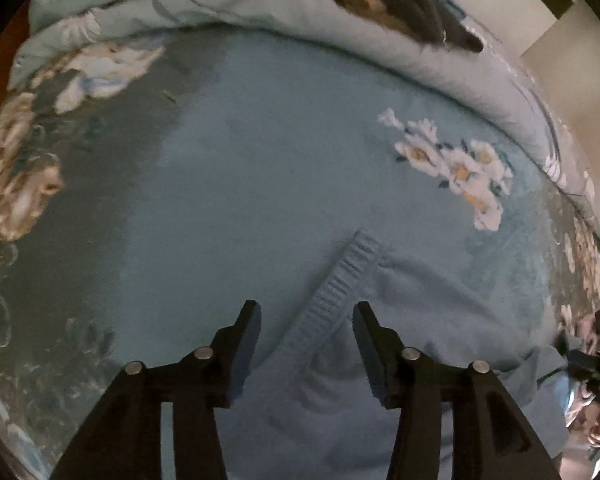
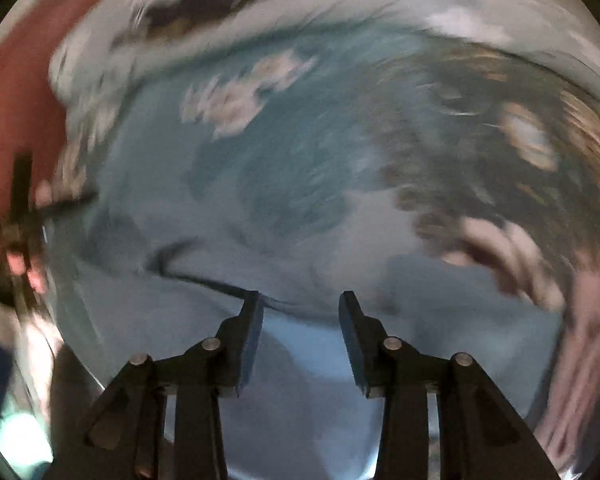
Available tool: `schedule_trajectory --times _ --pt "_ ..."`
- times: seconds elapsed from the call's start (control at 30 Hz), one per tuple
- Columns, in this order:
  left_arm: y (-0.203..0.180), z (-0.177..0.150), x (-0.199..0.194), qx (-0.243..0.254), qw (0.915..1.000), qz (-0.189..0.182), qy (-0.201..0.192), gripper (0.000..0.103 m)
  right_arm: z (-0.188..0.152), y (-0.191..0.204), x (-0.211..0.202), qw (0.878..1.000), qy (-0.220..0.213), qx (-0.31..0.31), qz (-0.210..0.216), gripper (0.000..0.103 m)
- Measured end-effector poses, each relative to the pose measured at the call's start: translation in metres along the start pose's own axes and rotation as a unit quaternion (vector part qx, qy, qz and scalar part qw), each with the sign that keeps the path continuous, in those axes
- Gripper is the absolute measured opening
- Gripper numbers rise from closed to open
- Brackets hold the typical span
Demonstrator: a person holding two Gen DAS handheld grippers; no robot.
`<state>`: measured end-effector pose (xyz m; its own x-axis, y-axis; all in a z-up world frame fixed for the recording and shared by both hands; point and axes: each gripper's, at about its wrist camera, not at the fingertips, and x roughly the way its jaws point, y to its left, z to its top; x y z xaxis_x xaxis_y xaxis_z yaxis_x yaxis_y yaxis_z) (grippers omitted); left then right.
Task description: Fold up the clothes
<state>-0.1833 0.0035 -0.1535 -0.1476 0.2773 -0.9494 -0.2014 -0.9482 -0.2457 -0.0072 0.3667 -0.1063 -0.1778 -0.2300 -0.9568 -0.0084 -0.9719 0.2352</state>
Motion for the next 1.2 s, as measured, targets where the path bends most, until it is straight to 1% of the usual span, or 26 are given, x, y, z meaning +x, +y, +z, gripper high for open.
schedule_trajectory --times 0.03,0.13,0.23,0.33,0.4,0.43,0.47,0.5,0.53,0.57,0.6,0.67,0.73,0.8,0.87,0.97,1.03,1.07,1.1,1.13,1.2 --pt "0.000 0.002 0.006 -0.002 0.9999 -0.005 0.010 0.057 0.005 0.006 0.011 1.000 0.016 -0.024 -0.007 0.041" --pt "-0.004 0.005 0.020 0.006 0.9995 -0.020 0.026 0.057 0.012 0.010 0.032 0.998 0.044 -0.049 -0.009 0.046" --pt "-0.014 0.009 0.030 0.010 0.9991 -0.026 0.033 0.057 0.017 0.006 0.044 0.998 0.056 -0.041 -0.004 0.046" --pt "-0.019 0.011 0.031 0.015 0.9992 -0.029 0.024 0.057 0.018 0.003 0.053 0.997 0.067 -0.027 0.004 0.046" --pt "-0.021 0.010 0.029 0.022 0.9990 -0.037 0.015 0.053 0.017 0.002 0.057 0.998 0.067 -0.021 -0.002 0.046" --pt "-0.022 0.009 0.028 0.027 0.9987 -0.041 0.008 0.046 0.017 0.002 0.057 0.998 0.066 -0.018 -0.002 0.045" --pt "-0.024 0.007 0.027 0.032 0.9986 -0.042 0.004 0.029 0.017 0.003 0.057 0.998 0.062 -0.015 -0.003 0.038" --pt "-0.025 0.005 0.028 0.037 0.9985 -0.039 0.002 0.025 0.017 0.003 0.056 0.998 0.059 -0.013 0.000 0.028" --pt "-0.025 0.004 0.026 0.041 0.9984 -0.039 -0.004 0.022 0.017 0.004 0.055 0.998 0.057 -0.008 0.000 0.026" --pt "-0.025 0.002 0.025 0.044 0.9982 -0.039 -0.011 0.021 0.017 0.005 0.054 0.999 0.054 -0.006 -0.003 0.019" --pt "-0.022 0.002 0.019 0.041 0.9980 -0.042 -0.022 0.020 0.018 0.006 0.053 0.999 0.052 -0.005 -0.006 0.014" --pt "-0.016 0.002 0.007 0.033 0.9972 -0.049 -0.047 0.019 0.023 0.008 0.045 0.999 0.035 -0.005 -0.020 0.013" --pt "-0.009 0.005 -0.008 0.023 0.9955 -0.054 -0.075 0.018 0.033 0.010 0.030 1.000 0.007 -0.002 -0.029 0.012" --pt "0.002 0.014 -0.027 0.008 0.9923 -0.057 -0.109 0.018 0.050 0.014 0.009 0.999 -0.032 -0.004 -0.040 0.011" --pt "0.017 0.027 -0.051 -0.014 0.9865 -0.068 -0.148 0.017 0.077 0.023 -0.019 0.995 -0.086 -0.007 -0.057 0.011" --pt "0.039 0.054 -0.097 -0.040 0.9730 -0.076 -0.214 0.018 0.122 0.048 -0.060 0.980 -0.185 -0.012 -0.076 0.011" --pt "0.052 0.069 -0.108 -0.049 0.9698 -0.060 -0.231 0.018 0.145 0.068 -0.083 0.964 -0.252 -0.025 -0.084 0.011" --pt "0.058 0.076 -0.112 -0.054 0.9684 -0.051 -0.238 0.018 0.155 0.076 -0.082 0.959 -0.267 -0.031 -0.085 0.011" --pt "0.059 0.082 -0.110 -0.058 0.9691 -0.039 -0.237 0.018 0.164 0.084 -0.079 0.956 -0.279 -0.036 -0.086 0.012" --pt "0.065 0.088 -0.104 -0.065 0.9712 -0.027 -0.227 0.018 0.174 0.091 -0.067 0.960 -0.265 -0.041 -0.085 0.012" --pt "0.082 0.098 -0.085 -0.088 0.9759 -0.009 -0.200 0.018 0.191 0.100 -0.026 0.973 -0.217 -0.042 -0.070 0.012"
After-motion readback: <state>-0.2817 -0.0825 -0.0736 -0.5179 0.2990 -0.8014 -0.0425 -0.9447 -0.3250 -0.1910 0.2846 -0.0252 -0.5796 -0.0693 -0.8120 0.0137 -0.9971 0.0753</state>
